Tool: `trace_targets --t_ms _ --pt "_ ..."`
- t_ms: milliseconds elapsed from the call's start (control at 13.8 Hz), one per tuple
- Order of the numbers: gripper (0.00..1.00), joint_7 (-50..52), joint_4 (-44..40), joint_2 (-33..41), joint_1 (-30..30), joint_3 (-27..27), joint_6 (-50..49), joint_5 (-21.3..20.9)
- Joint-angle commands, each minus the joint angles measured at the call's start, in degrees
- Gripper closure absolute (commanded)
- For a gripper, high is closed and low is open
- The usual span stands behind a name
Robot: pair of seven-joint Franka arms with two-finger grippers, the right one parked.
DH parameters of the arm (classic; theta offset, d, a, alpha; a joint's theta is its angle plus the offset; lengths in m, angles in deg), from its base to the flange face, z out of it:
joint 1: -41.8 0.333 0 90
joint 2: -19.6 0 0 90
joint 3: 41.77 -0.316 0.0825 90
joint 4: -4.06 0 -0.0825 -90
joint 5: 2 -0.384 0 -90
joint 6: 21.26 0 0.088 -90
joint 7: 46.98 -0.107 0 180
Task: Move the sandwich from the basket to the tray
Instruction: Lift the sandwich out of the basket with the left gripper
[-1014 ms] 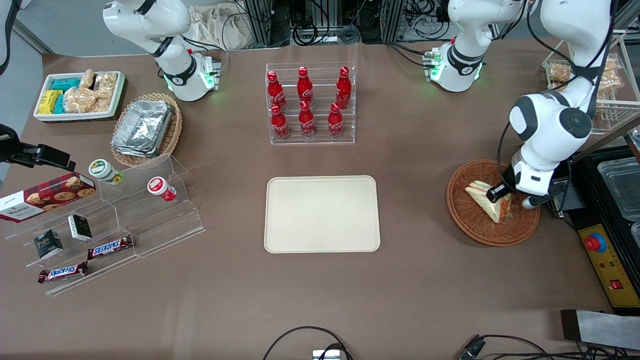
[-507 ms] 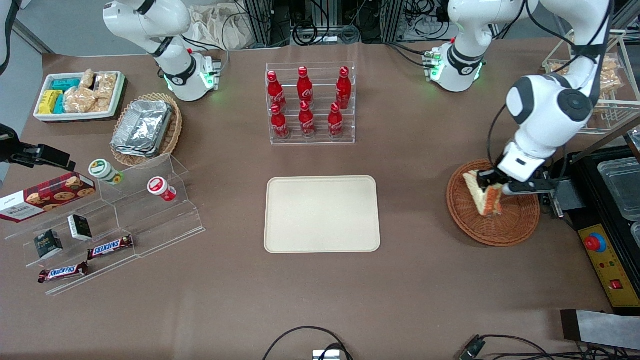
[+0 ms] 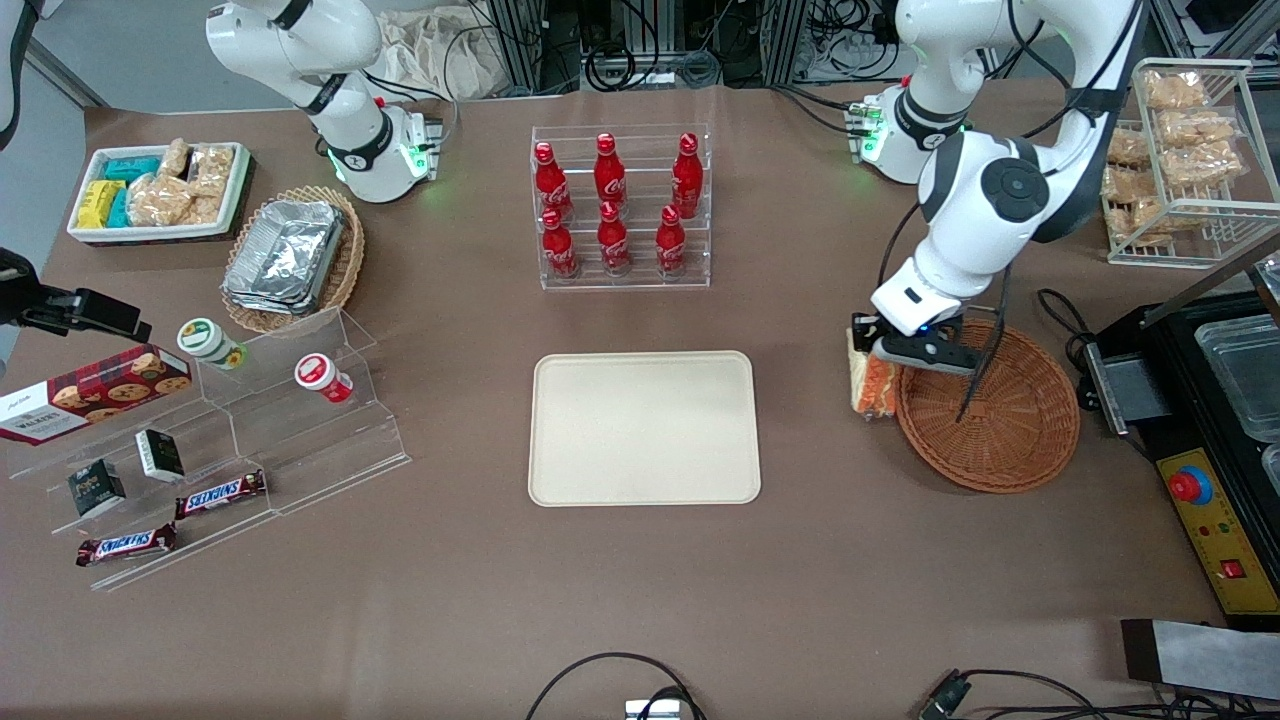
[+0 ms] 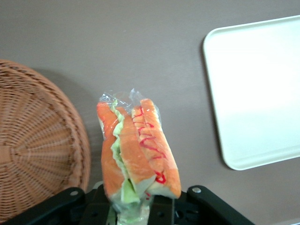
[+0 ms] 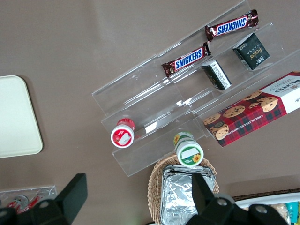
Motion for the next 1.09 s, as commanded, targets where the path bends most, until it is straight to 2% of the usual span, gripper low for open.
trace_targets --t_ms 0,217,652,724,1014 --pt "0.78 6.42 -3.72 -1.38 0.11 4.13 -1.00 0.14" --pt "0.79 12.41 -8.47 -5.60 0.02 7.92 -1.08 -0.74" --pt "0.82 14.96 -15.33 -12.28 -0.16 10.74 -1.09 -0.92" --pt "0.82 15.93 -16.21 -13.25 -0.16 11.18 -1.09 -1.70" --pt "0.81 23.30 -20.77 -20.18 -0.24 12.75 -1.00 -10.74"
